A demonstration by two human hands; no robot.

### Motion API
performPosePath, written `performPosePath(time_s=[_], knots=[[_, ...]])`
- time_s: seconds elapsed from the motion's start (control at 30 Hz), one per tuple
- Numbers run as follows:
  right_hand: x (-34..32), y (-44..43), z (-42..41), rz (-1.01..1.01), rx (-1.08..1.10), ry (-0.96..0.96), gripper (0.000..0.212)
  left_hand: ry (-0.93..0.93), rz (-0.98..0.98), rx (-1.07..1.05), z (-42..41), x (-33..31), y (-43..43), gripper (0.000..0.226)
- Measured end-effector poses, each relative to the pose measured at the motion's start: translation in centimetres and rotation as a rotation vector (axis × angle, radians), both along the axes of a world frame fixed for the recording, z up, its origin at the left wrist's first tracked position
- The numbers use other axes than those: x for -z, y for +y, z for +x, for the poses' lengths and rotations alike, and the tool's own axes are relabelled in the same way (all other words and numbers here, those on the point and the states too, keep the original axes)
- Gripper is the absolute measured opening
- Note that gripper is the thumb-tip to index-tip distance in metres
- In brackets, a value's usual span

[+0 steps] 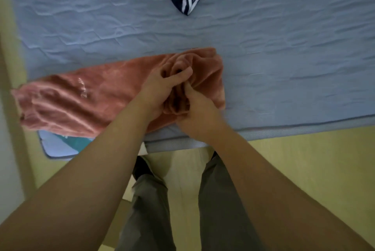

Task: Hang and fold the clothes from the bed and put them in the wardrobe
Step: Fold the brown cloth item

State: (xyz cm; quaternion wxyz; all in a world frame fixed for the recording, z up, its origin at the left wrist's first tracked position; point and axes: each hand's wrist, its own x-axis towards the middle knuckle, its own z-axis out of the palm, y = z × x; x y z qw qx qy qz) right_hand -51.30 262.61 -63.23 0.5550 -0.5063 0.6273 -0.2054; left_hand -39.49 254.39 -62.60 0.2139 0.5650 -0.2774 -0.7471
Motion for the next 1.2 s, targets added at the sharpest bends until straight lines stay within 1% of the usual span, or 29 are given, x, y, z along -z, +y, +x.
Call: performPosePath(time_s=[0.07,0.13,0.17,0.2,0.33,0.43,0.47,0.5,0.53,0.57,0.6,0.67,0.7,0.77,0.83,0.9,0.97,1.07,1.1,1.13,1.17,1.2], knots=[[0.0,0.4,2.7,0.081,-0.061,-0.108,0.086,-0.074,0.131,-0.112,4.1,0.0,-0.3,0.042],[-0.1,0.4,5.5,0.100,-0.070,-0.152,0.086,-0.097,0.261,-0.194,8.0,-0.2,-0.2,0.036],[-0.2,0.2,7.1,0.084,-0.073,-0.155,0.084,-0.115,0.286,-0.215,9.8,-0.2,0.0,0.033],[-0.4,0.0,8.8,0.052,-0.075,-0.152,0.081,-0.115,0.300,-0.241,11.7,-0.1,0.1,0.031],[-1.2,-0.8,15.8,-0.085,-0.047,-0.098,0.059,0.012,0.357,-0.375,19.5,-0.3,0.4,0.015],[-1.5,-0.9,21.4,-0.138,-0.087,-0.081,0.049,-0.024,0.311,-0.461,26.0,-0.6,-0.1,0.009],[-1.6,-1.0,23.2,-0.153,-0.114,-0.078,0.048,-0.059,0.303,-0.455,28.2,-0.5,-0.3,0.014],[-1.5,-1.1,25.1,-0.165,-0.145,-0.072,0.048,-0.116,0.293,-0.425,30.3,-0.3,-0.6,0.025],[-1.3,-1.2,26.9,-0.171,-0.177,-0.065,0.047,-0.200,0.283,-0.376,32.2,0.1,-1.0,0.033],[-1.0,-1.5,28.6,-0.170,-0.201,-0.061,0.047,-0.302,0.268,-0.312,34.0,0.3,-1.3,0.036],[-0.6,-1.7,30.1,-0.163,-0.216,-0.058,0.046,-0.411,0.230,-0.263,35.7,0.5,-1.7,0.034],[0.5,-2.1,32.7,-0.144,-0.224,-0.028,0.046,-0.570,0.082,-0.273,39.0,1.5,-2.5,0.015],[1.2,-2.2,33.6,-0.136,-0.219,0.007,0.046,-0.617,0.008,-0.277,40.4,2.1,-3.0,0.017],[2.6,-2.7,34.8,-0.104,-0.179,0.079,0.046,-0.698,-0.091,-0.233,43.1,3.2,-3.5,0.030],[3.8,-3.3,35.1,-0.047,-0.119,0.136,0.045,-0.850,-0.132,-0.159,45.2,4.6,-3.8,0.038],[4.7,-3.9,34.7,-0.017,-0.078,0.200,0.046,-0.938,-0.148,-0.116,46.8,6.0,-3.6,0.039],[5.3,-4.6,33.7,-0.024,-0.027,0.273,0.045,-0.981,-0.155,-0.059,47.9,7.3,-3.3,0.037],[5.6,-5.8,31.4,-0.121,0.137,0.416,0.039,-1.086,-0.096,0.082,48.7,8.9,-3.3,0.050],[5.9,-6.2,30.4,-0.157,0.217,0.488,0.037,-1.087,-0.066,0.062,48.6,9.1,-3.4,0.052],[6.2,-6.7,29.3,-0.173,0.306,0.575,0.037,-1.036,-0.036,0.004,48.3,9.3,-3.6,0.052],[6.6,-7.3,28.0,-0.154,0.406,0.668,0.041,-0.963,-0.010,-0.063,47.9,9.6,-3.8,0.053],[7.1,-7.9,26.6,-0.087,0.506,0.745,0.048,-0.910,0.014,-0.107,47.7,10.0,-4.0,0.056]])
